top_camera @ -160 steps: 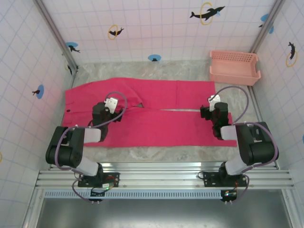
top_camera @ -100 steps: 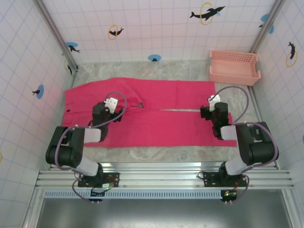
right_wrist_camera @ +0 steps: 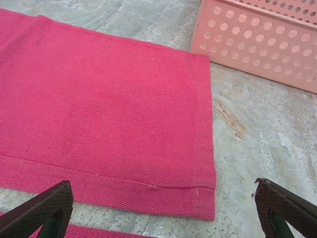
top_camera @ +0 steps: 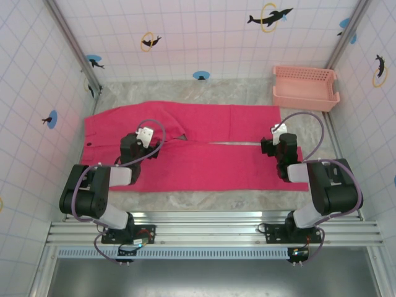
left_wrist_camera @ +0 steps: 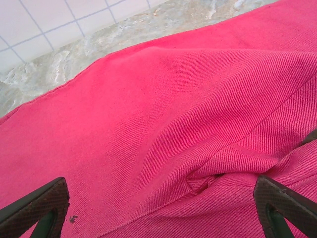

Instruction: Roll up the long pants

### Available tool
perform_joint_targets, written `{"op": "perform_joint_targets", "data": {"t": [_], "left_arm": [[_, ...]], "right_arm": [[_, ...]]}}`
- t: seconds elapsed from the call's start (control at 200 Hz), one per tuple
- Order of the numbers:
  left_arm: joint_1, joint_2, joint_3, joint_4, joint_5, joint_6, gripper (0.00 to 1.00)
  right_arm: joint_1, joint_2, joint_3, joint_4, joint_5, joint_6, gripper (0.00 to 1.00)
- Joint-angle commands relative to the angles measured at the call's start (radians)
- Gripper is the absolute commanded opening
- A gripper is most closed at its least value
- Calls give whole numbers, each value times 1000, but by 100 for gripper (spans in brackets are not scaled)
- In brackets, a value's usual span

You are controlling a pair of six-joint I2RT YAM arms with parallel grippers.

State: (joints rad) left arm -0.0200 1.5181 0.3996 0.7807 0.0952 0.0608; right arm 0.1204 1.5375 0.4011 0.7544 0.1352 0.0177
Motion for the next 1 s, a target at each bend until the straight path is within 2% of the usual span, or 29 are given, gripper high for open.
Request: {"op": "perform_joint_targets", "data": {"t": [0.0,0.06,0.09,0.165,0.235,0.33,0.43,0.525,0.621,0.701,0.841,0.971,0.996], "left_arm": [[-3,-4,12,28,0,17,98],[-3,-10,21,23,0,16,97],[-4,-31,60,-62,-1,16,97],[-4,-108,235,-427,-55,4,98],[-5,-158,391,-652,-151,-20,97],[-6,-204,548,-856,-270,-32,98],[-5,-217,633,-934,-381,-54,97],[-5,-191,698,-1022,-430,-19,98],[-9,-170,728,-1103,-454,34,97],[-9,-182,749,-1197,-452,43,97],[-8,-250,794,-1415,-443,-33,98],[-8,-398,740,-1434,-355,-71,98],[-9,-423,732,-1433,-350,-75,97]], "right_arm": [[1,-19,13,48,7,-1,97],[3,-28,18,50,21,-2,97],[7,-54,53,-3,51,4,97],[32,-163,247,-440,101,-12,99],[94,-221,384,-678,139,-80,97],[257,-248,542,-958,156,-179,99],[454,-198,674,-1288,151,-210,95],[690,-111,734,-1488,194,-211,93],[868,1,778,-1620,207,-198,88],[951,53,796,-1688,205,-208,84],[959,-28,697,-1643,173,-187,84],[946,-120,598,-1633,151,-153,84],[950,-134,585,-1627,143,-159,81]]}}
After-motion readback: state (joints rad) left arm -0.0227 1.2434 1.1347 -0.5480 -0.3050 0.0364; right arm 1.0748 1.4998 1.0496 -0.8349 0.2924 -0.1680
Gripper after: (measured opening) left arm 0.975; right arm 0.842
